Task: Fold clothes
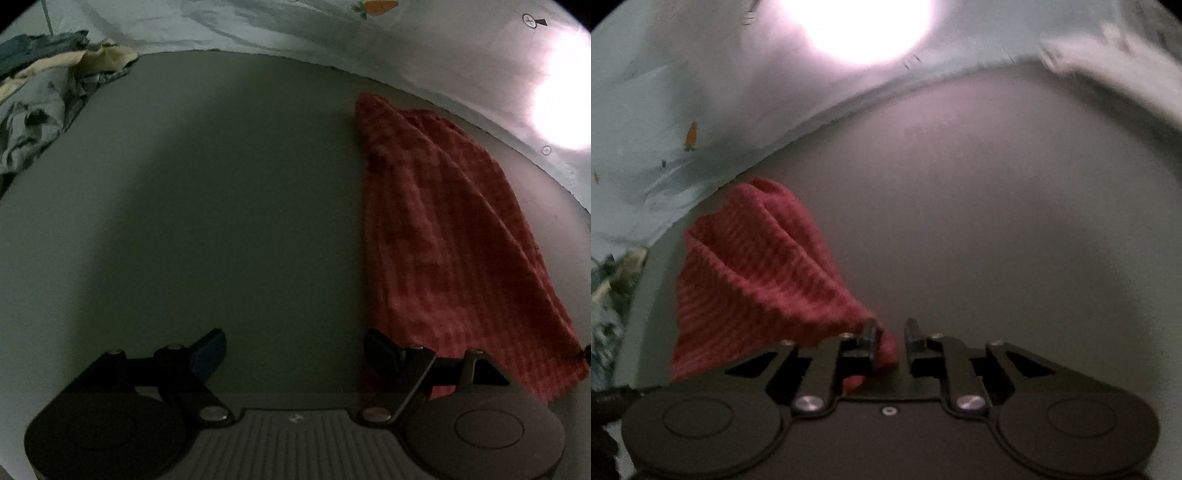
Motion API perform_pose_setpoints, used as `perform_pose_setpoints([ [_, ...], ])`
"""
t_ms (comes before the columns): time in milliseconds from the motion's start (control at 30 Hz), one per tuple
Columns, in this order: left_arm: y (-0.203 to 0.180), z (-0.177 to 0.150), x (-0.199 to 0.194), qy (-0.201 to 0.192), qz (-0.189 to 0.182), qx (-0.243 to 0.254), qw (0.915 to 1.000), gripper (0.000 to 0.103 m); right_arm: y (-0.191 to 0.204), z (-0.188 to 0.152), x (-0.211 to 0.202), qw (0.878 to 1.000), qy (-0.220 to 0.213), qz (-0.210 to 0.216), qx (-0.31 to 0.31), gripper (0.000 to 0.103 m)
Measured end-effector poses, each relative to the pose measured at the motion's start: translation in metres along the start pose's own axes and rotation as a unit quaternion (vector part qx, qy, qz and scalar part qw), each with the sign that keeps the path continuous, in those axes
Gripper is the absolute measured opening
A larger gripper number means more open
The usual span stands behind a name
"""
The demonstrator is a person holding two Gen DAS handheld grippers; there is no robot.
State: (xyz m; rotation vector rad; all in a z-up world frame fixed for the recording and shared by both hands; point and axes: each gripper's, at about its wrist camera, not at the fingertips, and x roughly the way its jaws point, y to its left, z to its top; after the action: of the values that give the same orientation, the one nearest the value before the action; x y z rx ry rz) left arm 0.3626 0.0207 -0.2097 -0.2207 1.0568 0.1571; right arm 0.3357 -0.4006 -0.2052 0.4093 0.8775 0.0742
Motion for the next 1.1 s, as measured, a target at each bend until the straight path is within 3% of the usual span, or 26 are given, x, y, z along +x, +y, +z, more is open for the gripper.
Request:
perform_pose_setpoints([
  [200, -0.007, 0.038, 0.006, -0.020, -0.023, 0.013, 0.9995, 0.082, 0.022, 0.042, 0.012, 0.998, -0.025, 0.050, -0.017, 0.023],
  [500, -0.023, 0.114, 0.047, -0.034, -0.063, -0.034, 0.9969, 0.082, 0.085, 0.103, 0.113, 0.985, 0.016, 0.166, -0.049, 0.025],
  [667, -0.034, 0.140, 0.070, -0.040, -0.066, -0.036, 0.9963, 0.082, 0.118, 0.123, 0.160, 0.982, 0.027, 0.163, -0.088, 0.039],
  [733, -0.038, 0.144, 0.076, -0.037, -0.061, -0.032, 0.9969, 0.082, 0.126, 0.126, 0.174, 0.982, 0.032, 0.157, -0.103, 0.039],
  [800, -0.042, 0.148, 0.082, -0.033, -0.057, -0.025, 0.9975, 0.082, 0.131, 0.126, 0.184, 0.981, 0.044, 0.152, -0.116, 0.033],
  [867, -0.045, 0.148, 0.083, -0.030, -0.053, -0.017, 0.9980, 0.082, 0.134, 0.126, 0.187, 0.979, 0.044, 0.150, -0.135, 0.004],
  [1100, -0.048, 0.143, 0.091, -0.015, -0.039, -0.016, 0.9990, 0.082, 0.135, 0.146, 0.158, 0.972, -0.044, 0.166, -0.162, 0.003],
])
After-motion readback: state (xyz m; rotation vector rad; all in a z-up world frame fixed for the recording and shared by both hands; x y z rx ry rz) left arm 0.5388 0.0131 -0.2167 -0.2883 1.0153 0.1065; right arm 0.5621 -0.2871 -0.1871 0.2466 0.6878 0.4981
